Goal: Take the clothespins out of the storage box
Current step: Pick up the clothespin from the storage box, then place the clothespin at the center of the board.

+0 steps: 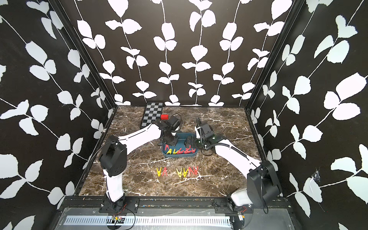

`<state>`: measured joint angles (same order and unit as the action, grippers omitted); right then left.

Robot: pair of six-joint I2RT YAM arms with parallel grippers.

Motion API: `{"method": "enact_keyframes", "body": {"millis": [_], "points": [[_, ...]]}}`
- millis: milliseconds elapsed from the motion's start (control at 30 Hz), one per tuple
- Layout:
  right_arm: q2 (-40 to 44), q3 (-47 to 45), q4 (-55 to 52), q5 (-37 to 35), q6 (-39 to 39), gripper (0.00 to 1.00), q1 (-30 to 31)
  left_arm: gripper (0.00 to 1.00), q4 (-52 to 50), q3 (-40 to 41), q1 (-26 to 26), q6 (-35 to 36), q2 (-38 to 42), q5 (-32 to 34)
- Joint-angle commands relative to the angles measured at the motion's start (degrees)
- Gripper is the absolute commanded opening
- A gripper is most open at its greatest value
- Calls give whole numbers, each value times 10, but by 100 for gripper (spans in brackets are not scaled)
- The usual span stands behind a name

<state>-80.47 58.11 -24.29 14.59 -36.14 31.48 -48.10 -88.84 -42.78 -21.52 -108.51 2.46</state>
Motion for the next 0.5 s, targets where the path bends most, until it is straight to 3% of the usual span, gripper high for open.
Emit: {"method": "enact_keyframes", "body": {"millis": [0, 467], "points": [[28, -12, 12, 23, 9, 99, -3, 3, -1, 44, -7, -89, 52, -22], [123, -100, 24, 52, -11, 99, 4, 3, 128, 271, -101, -322, 210, -41]]}}
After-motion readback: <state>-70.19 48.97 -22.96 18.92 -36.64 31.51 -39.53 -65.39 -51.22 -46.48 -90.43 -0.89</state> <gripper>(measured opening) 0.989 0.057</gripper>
